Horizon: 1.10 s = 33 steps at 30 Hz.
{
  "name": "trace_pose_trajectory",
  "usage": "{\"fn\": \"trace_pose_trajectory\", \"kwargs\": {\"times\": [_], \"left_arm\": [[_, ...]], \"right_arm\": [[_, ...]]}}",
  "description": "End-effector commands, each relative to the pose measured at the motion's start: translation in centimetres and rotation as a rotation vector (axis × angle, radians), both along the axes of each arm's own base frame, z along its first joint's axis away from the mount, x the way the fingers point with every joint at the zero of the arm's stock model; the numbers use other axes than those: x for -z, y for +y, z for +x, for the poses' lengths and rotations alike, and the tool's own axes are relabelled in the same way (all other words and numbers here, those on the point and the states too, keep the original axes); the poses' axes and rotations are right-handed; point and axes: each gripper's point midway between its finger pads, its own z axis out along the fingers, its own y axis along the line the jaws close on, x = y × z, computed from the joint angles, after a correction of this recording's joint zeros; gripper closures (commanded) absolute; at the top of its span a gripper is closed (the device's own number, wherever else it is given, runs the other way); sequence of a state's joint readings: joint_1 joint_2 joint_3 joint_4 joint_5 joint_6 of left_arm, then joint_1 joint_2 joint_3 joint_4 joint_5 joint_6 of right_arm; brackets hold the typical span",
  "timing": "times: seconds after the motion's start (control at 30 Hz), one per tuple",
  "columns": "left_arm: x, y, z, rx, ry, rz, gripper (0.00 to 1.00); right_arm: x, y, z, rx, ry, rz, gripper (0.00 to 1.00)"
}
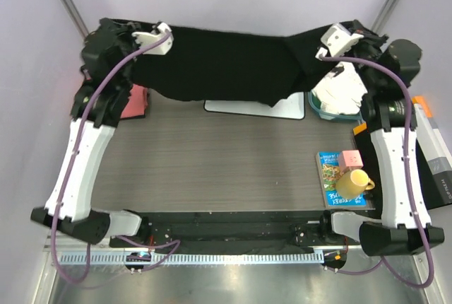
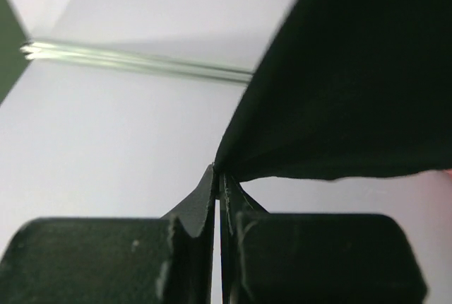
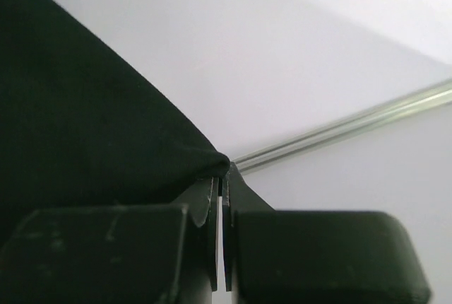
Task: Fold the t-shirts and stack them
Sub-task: Flatten out the tshirt
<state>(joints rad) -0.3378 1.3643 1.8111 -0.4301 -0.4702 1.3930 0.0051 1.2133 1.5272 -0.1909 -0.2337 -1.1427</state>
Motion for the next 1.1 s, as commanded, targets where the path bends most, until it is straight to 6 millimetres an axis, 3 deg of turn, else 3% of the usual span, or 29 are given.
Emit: {"fn": "trace_pose_trajectory", "kwargs": {"times": [0.0, 0.13, 0.23, 0.27, 0.33, 0.37, 0.43, 0.5, 0.53, 0.57, 0.6, 0.63, 0.67, 0.7, 0.73, 0.77, 0.8, 0.83, 0.87, 0.9, 0.97, 1.03, 1.07], "left_arm": [[-5.0, 0.9, -3.9, 0.047, -0.171, 0.052, 1.0], [-7.8, 1.2, -5.6, 0.052, -0.257, 0.071, 1.0], [-7.0, 1.4, -4.9, 0.035, -0.226, 0.095, 1.0], [-6.9, 1.6, -4.6, 0.025, -0.221, 0.121, 1.0], [-5.0, 1.7, -2.9, 0.008, -0.173, 0.174, 1.0], [-5.1, 2.2, -2.3, -0.015, -0.18, 0.206, 1.0], [-4.0, 2.3, -0.1, -0.025, -0.146, 0.227, 1.0], [-4.9, 3.3, 0.8, -0.051, -0.165, 0.23, 1.0], [-3.5, 3.4, 3.1, -0.059, -0.121, 0.251, 1.0], [-4.0, 4.3, 3.7, -0.089, -0.137, 0.263, 1.0], [-4.6, 4.6, 4.6, -0.103, -0.152, 0.287, 1.0], [-3.5, 4.9, 6.7, -0.113, -0.124, 0.307, 1.0], [-3.9, 5.8, 7.7, -0.14, -0.139, 0.317, 1.0], [-6.0, 6.2, 7.6, -0.151, -0.195, 0.315, 1.0], [-6.9, 6.5, 8.0, -0.159, -0.218, 0.316, 1.0], [-6.5, 6.8, 9.8, -0.169, -0.219, 0.324, 1.0], [-9.4, 6.9, 8.9, -0.182, -0.297, 0.319, 1.0], [-10.3, 6.8, 9.0, -0.184, -0.329, 0.33, 1.0], [-12.9, 6.6, 8.1, -0.192, -0.425, 0.325, 1.0], [-14.2, 6.3, 7.6, -0.179, -0.477, 0.334, 1.0], [-17.3, 6.0, 5.4, -0.181, -0.604, 0.339, 1.0], [-20.0, 5.7, 2.2, -0.169, -0.712, 0.337, 1.0], [-20.7, 5.7, 1.1, -0.165, -0.743, 0.33, 1.0]], "right_arm": [[-7.9, -1.6, -3.4, 0.061, -0.224, -0.006, 0.99], [-11.3, -1.6, -4.5, 0.068, -0.339, -0.027, 0.99], [-12.3, -1.9, -3.8, 0.087, -0.374, -0.045, 0.99], [-12.1, -2.0, -2.8, 0.096, -0.377, -0.042, 0.99], [-12.8, -2.5, -1.7, 0.119, -0.405, -0.037, 0.99], [-12.0, -2.6, 0.2, 0.126, -0.39, -0.033, 0.99], [-12.2, -3.0, 1.7, 0.145, -0.418, -0.024, 0.99], [-11.3, -3.2, 4.6, 0.15, -0.411, -0.027, 0.99], [-11.2, -3.2, 5.5, 0.149, -0.415, -0.026, 0.99], [-10.9, -3.2, 6.5, 0.151, -0.416, -0.029, 0.99], [-9.4, -3.2, 8.9, 0.152, -0.392, -0.034, 0.99], [-10.0, -3.1, 9.3, 0.157, -0.414, -0.034, 0.99], [-10.1, -3.1, 9.9, 0.167, -0.429, -0.049, 0.99], [-10.2, -3.1, 10.6, 0.174, -0.453, -0.056, 0.99], [-10.5, -3.1, 11.5, 0.182, -0.477, -0.059, 0.99], [-11.0, -3.3, 11.8, 0.194, -0.5, -0.056, 0.99], [-11.7, -3.3, 11.8, 0.199, -0.522, -0.05, 0.99], [-13.7, -3.5, 11.3, 0.208, -0.571, -0.039, 0.99], [-15.0, -3.7, 10.6, 0.22, -0.604, -0.026, 0.99], [-16.1, -3.7, 10.0, 0.22, -0.621, -0.027, 0.99], [-20.0, -3.6, 6.5, 0.217, -0.71, -0.023, 0.99], [-21.7, -2.9, 4.2, 0.178, -0.739, -0.047, 0.99], [-23.2, -2.6, 1.8, 0.165, -0.771, -0.056, 0.99]]}}
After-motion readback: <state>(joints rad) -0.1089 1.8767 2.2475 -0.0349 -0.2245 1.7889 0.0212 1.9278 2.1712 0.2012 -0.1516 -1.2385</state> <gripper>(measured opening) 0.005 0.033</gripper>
